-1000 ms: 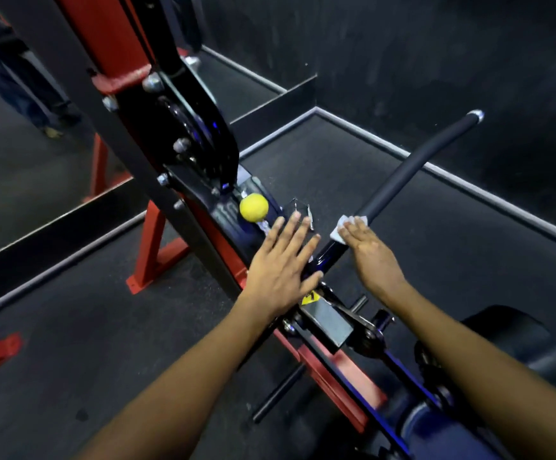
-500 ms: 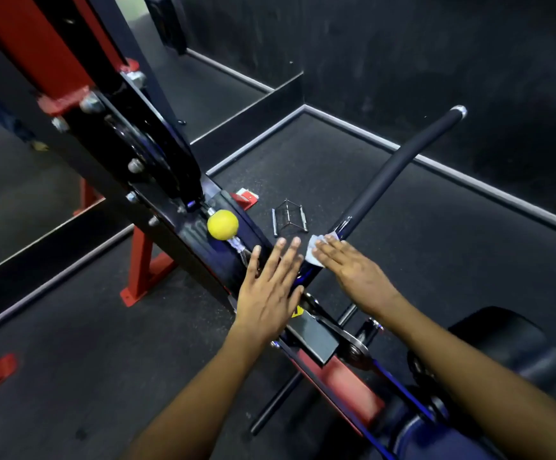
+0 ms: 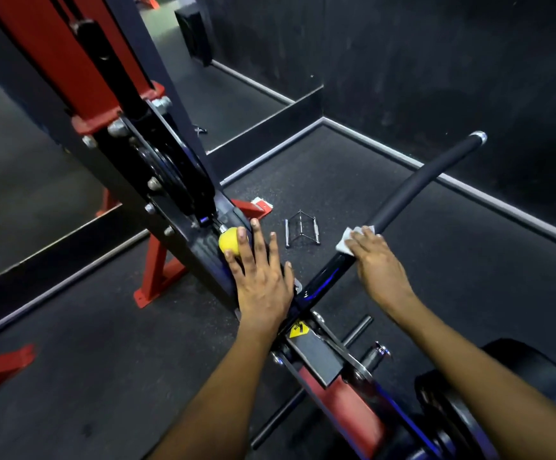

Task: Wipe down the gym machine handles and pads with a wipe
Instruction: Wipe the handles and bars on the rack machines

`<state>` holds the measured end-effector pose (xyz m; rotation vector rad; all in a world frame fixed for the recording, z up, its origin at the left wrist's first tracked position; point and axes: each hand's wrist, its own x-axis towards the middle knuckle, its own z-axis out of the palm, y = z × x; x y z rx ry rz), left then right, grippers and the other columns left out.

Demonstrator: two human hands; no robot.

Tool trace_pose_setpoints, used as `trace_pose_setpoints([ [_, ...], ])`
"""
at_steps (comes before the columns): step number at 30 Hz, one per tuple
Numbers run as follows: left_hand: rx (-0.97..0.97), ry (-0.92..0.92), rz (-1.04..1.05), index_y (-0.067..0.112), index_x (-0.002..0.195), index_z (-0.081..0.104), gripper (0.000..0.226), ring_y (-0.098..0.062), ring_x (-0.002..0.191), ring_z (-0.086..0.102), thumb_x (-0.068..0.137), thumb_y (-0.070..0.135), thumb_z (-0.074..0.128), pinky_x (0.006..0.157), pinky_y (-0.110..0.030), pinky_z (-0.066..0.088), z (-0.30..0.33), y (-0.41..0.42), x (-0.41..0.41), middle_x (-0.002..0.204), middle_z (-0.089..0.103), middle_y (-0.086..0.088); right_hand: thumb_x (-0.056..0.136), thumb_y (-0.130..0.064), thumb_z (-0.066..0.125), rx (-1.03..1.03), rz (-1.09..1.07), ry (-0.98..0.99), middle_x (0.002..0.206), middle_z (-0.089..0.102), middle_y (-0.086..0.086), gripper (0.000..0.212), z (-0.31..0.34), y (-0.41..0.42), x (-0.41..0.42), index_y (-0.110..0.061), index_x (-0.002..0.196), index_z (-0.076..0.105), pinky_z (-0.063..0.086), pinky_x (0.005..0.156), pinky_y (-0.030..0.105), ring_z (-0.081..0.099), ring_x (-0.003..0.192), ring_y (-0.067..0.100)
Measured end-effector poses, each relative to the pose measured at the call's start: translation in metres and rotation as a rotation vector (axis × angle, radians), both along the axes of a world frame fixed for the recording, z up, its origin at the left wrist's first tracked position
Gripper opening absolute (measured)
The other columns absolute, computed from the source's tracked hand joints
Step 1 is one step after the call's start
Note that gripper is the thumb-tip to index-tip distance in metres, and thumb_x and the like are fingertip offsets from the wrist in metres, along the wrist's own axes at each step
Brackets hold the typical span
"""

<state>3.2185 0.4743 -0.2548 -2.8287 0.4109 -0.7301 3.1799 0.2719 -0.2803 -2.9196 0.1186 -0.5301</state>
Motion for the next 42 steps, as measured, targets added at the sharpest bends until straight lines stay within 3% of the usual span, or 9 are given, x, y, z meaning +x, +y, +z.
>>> trace_pose_setpoints([
  [6,-0.046,-0.009,-0.044,0.015,0.140,0.049,0.061,-0.039,0.144,-0.021,0.088,0.043,0.037,0.114,-0.057,-0.017,0.000,0.001,0.000,0.157,0.021,-0.021,0.069,-0.006,0.045,-0.213,0.401,-0.072,0.108,0.070,0.010,0.044,-0.011,0.026,-0.013,-0.009,0.104,0.073,0.051,0.088,0.040,0.067,0.102,0.026],
  [12,-0.052,0.009,-0.065,0.013,0.141,0.049,0.063,-0.040,0.144,-0.022,0.085,0.041,0.037,0.113,-0.056,-0.019,0.001,0.002,0.001,0.158,0.018,-0.022,0.077,0.014,0.050,0.158,-0.007,-0.059,0.131,0.055,0.019,0.051,-0.018,0.001,-0.004,-0.002,0.124,0.059,0.029,0.109,0.042,0.051,0.122,0.038],
  [17,-0.068,0.012,-0.089,0.012,0.141,0.049,0.066,-0.038,0.143,-0.024,0.081,0.038,0.040,0.113,-0.056,-0.019,0.001,0.003,0.000,0.158,0.018,-0.022,0.075,-0.004,0.036,-0.170,0.573,-0.057,0.120,0.065,0.011,0.052,-0.015,0.031,-0.030,-0.007,0.115,0.068,0.047,0.095,0.034,0.062,0.111,0.024],
  [21,-0.109,0.020,-0.113,0.011,0.139,0.050,0.065,-0.036,0.142,-0.027,0.079,0.036,0.044,0.112,-0.055,-0.021,0.000,0.003,0.001,0.157,0.019,-0.022,0.078,-0.001,0.044,-0.090,0.263,-0.091,0.116,0.064,0.021,0.040,-0.010,-0.037,0.006,0.000,0.110,0.067,0.032,0.109,0.032,0.062,0.107,0.037],
  [25,-0.102,0.037,-0.105,0.011,0.140,0.049,0.064,-0.039,0.143,-0.024,0.080,0.034,0.045,0.112,-0.055,-0.022,0.000,0.003,0.001,0.158,0.017,-0.021,0.079,-0.011,0.055,-0.039,0.032,-0.043,0.084,0.065,0.017,0.012,0.012,-0.039,0.028,-0.004,0.079,0.066,0.046,0.087,0.039,0.064,0.086,0.036],
  [28,-0.100,0.036,-0.099,0.011,0.140,0.049,0.065,-0.039,0.143,-0.018,0.079,0.033,0.046,0.112,-0.055,-0.021,0.001,0.002,0.000,0.159,0.017,-0.020,0.074,-0.007,0.061,-0.022,0.263,0.075,0.072,0.062,0.013,0.007,0.010,0.021,0.020,-0.004,0.070,0.065,0.051,0.070,0.036,0.062,0.074,0.033],
  [34,-0.109,0.026,-0.111,0.009,0.139,0.051,0.065,-0.040,0.142,-0.012,0.079,0.033,0.043,0.111,-0.053,-0.022,0.003,0.002,0.000,0.157,0.021,-0.021,0.088,-0.002,0.038,-0.139,0.669,-0.050,0.132,0.055,0.018,0.043,-0.031,0.018,-0.027,-0.001,0.129,0.051,0.030,0.112,0.036,0.050,0.124,0.029],
  [39,-0.082,0.046,-0.098,0.011,0.142,0.048,0.066,-0.042,0.141,-0.013,0.079,0.031,0.049,0.110,-0.055,-0.022,0.001,0.002,0.000,0.158,0.018,-0.020,0.090,0.002,0.032,0.036,0.084,-0.121,0.142,0.043,0.019,0.049,-0.024,-0.081,-0.008,-0.002,0.139,0.040,0.014,0.116,0.034,0.039,0.132,0.039],
  [42,-0.075,0.055,-0.097,0.011,0.143,0.046,0.066,-0.043,0.141,-0.013,0.081,0.031,0.047,0.110,-0.056,-0.022,0.001,0.003,0.000,0.158,0.018,-0.020,0.100,-0.006,0.029,-0.030,0.062,-0.074,0.151,0.032,0.009,0.045,-0.016,-0.067,-0.005,-0.008,0.144,0.035,0.015,0.117,0.030,0.028,0.141,0.026],
])
